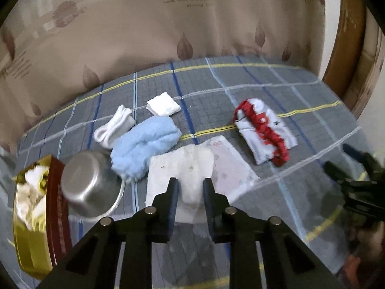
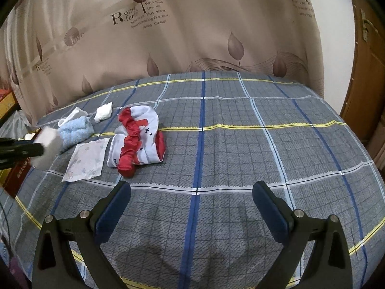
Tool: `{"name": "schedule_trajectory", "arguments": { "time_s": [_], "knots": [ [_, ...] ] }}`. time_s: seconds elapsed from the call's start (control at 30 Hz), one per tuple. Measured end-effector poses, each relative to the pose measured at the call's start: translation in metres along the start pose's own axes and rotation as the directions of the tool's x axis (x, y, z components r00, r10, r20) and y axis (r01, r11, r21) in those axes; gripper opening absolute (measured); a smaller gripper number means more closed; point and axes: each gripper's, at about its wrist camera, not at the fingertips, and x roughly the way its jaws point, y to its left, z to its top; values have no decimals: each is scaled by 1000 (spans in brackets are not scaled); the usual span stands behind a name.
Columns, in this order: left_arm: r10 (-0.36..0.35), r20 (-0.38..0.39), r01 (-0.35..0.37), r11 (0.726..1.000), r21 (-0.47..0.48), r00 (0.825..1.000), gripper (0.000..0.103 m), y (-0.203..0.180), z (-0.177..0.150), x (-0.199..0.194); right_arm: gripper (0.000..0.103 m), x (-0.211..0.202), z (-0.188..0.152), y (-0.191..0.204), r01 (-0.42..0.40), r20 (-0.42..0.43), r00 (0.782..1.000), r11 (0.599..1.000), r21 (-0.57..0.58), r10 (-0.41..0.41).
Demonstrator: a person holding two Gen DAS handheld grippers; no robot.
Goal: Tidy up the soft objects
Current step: 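Carry the white cloth toward the tin with the left gripper while the right grasps the floral cloth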
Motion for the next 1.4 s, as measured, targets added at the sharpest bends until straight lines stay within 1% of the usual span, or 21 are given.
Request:
{"name": "schedule_trajectory", "arguments": {
  "time_s": [0.1, 0.23, 0.33, 0.4, 0.43, 0.47, 0.57, 0.6, 0.67, 0.77, 0.93, 1.0, 1.07, 1.13, 1.17, 1.2, 1.23, 1.27, 1.3, 1.37, 1.4],
  "knots": [
    [-37, 26, 38, 998, -48, 999, 21, 5, -13, -26, 101, 1, 0, 1, 2, -4, 1000, 1000, -4, -2],
    [-84, 41, 89, 988, -127, 996, 21, 19, -32, -53, 101, -1, 0, 1, -4, 9, 1000, 1000, -4, 4],
    [-92, 51, 98, 983, -152, 994, 21, 27, -44, -68, 101, -7, -1, 4, -2, 35, 999, 1000, -12, 3],
    [-94, 61, 103, 982, -161, 994, 21, 29, -50, -77, 101, -14, -1, 14, -11, 47, 999, 999, -46, 13],
    [-96, 66, 106, 980, -167, 993, 21, 32, -54, -82, 101, -16, 0, 22, -47, 38, 998, 997, -59, 49],
    [-98, 71, 109, 979, -174, 993, 21, 35, -57, -87, 101, -17, 1, 34, -103, 20, 994, 992, -65, 105],
    [-105, 84, 120, 972, -203, 991, 21, 44, -65, -99, 101, -19, 10, 77, -238, -14, 971, 967, -86, 238],
    [-105, 88, 121, 969, -213, 991, 21, 49, -67, -102, 101, -16, 13, 91, -260, -28, 966, 961, -96, 259],
    [-101, 99, 121, 965, -232, 990, 21, 57, -69, -110, 101, 2, 25, 121, -295, -87, 954, 949, -110, 286],
    [-83, 120, 111, 962, -250, 989, 21, 71, -72, -124, 101, 30, 34, 146, -299, -150, 948, 947, -117, 281],
    [-40, 153, 82, 955, -284, 987, 22, 100, -79, -148, 101, 70, 39, 169, -255, -224, 950, 954, -156, 218],
    [-10, 162, 59, 951, -302, 987, 22, 115, -82, -155, 101, 82, 37, 175, -214, -238, 957, 960, -183, 168],
    [10, 162, 43, 946, -321, 987, 22, 131, -85, -161, 99, 96, 36, 182, -182, -267, 955, 964, -195, 126],
    [40, 161, 19, 938, -347, 986, 22, 147, -90, -166, 89, 110, 33, 183, -160, -301, 948, 969, -187, 99],
    [51, 159, 9, 935, -355, 986, 22, 154, -92, -168, 85, 111, 32, 182, -148, -298, 951, 970, -191, 86],
    [63, 156, -2, 931, -364, 986, 22, 161, -93, -169, 73, 109, 31, 184, -149, -284, 955, 968, -204, 88],
    [76, 154, -13, 927, -374, 985, 22, 168, -95, -170, 66, 108, 31, 186, -148, -276, 957, 965, -216, 85],
    [90, 150, -26, 923, -384, 985, 22, 176, -97, -171, 47, 106, 29, 187, -150, -268, 959, 963, -225, 87],
    [103, 144, -38, 919, -392, 984, 22, 182, -99, -170, 26, 103, 28, 187, -156, -256, 962, 960, -232, 94],
    [126, 129, -63, 911, -408, 984, 22, 194, -103, -167, 20, 97, 25, 189, -154, -237, 967, 958, -244, 95],
    [133, 124, -70, 907, -415, 983, 23, 199, -106, -165, 19, 93, 21, 189, -156, -228, 969, 956, -249, 99]
  ]
}}
